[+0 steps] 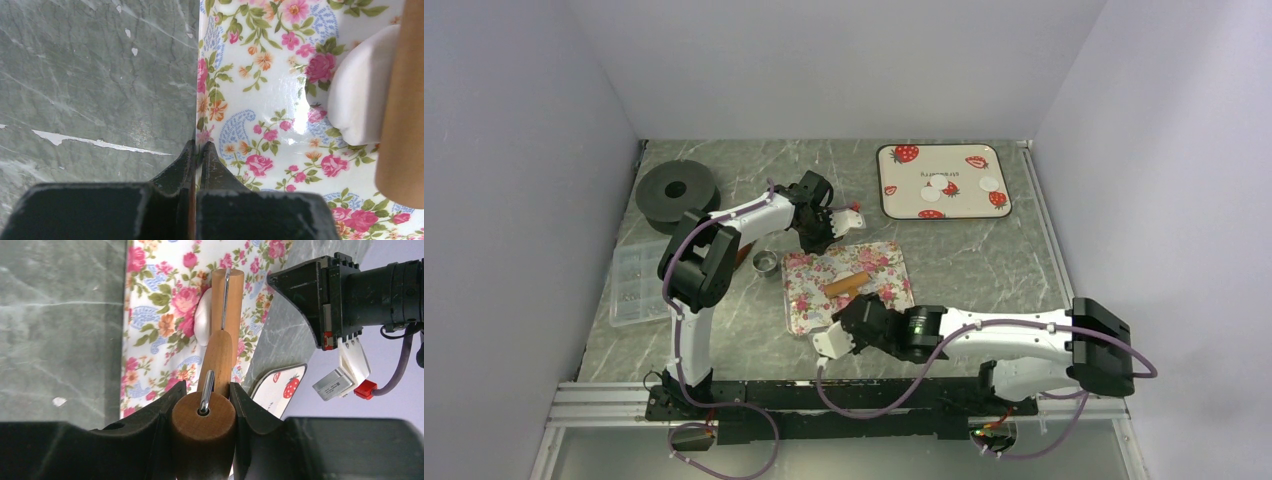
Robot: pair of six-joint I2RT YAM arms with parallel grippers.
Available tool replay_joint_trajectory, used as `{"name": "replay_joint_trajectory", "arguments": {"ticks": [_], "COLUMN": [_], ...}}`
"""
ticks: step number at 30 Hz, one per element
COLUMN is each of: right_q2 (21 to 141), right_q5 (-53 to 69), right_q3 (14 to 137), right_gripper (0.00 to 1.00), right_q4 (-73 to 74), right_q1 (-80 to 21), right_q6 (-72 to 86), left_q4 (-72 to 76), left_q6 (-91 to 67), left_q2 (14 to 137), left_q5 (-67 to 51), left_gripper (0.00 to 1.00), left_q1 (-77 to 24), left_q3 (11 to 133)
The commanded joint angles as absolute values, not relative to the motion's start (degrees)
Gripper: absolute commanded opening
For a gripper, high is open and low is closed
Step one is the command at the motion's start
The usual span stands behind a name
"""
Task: Roll out the dumpling wrappers from the dough
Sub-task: Flatten out the dough on the work surface.
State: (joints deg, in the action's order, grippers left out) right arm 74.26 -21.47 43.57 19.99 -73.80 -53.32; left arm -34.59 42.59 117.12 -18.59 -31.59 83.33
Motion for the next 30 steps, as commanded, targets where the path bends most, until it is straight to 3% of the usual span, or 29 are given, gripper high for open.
{"name": "replay_joint_trajectory", "arguments": {"ticks": [1,11,22,30], "right_q2": [75.1,82.28,74.24,80.02], "right_q5": [-14.7,-12.94,-15.37,-15.81], "right_q3": [39.39,43.88,40.14,43.35], "right_gripper": [0.0,0.0,0.0,0.0], "right_q4": [36.45,30.35,39.65,31.45], "right_q1": [-75.37,-69.04,-80.15,-71.05], "right_q6": [-46.96,-54.63,-41.9,-53.46], "left_q4": [-37.44,-37.18,-37.42,-37.44], "left_q6": [43.24,43.42,43.33,43.47], "left_q2": [123.94,123.78,124.11,123.98], "left_q5": [-15.48,-14.7,-15.13,-14.82], "left_gripper": [0.0,0.0,0.0,0.0], "left_q1": [-32.52,-32.51,-32.52,-32.52], "left_q3": [79.69,79.1,79.49,79.19]}}
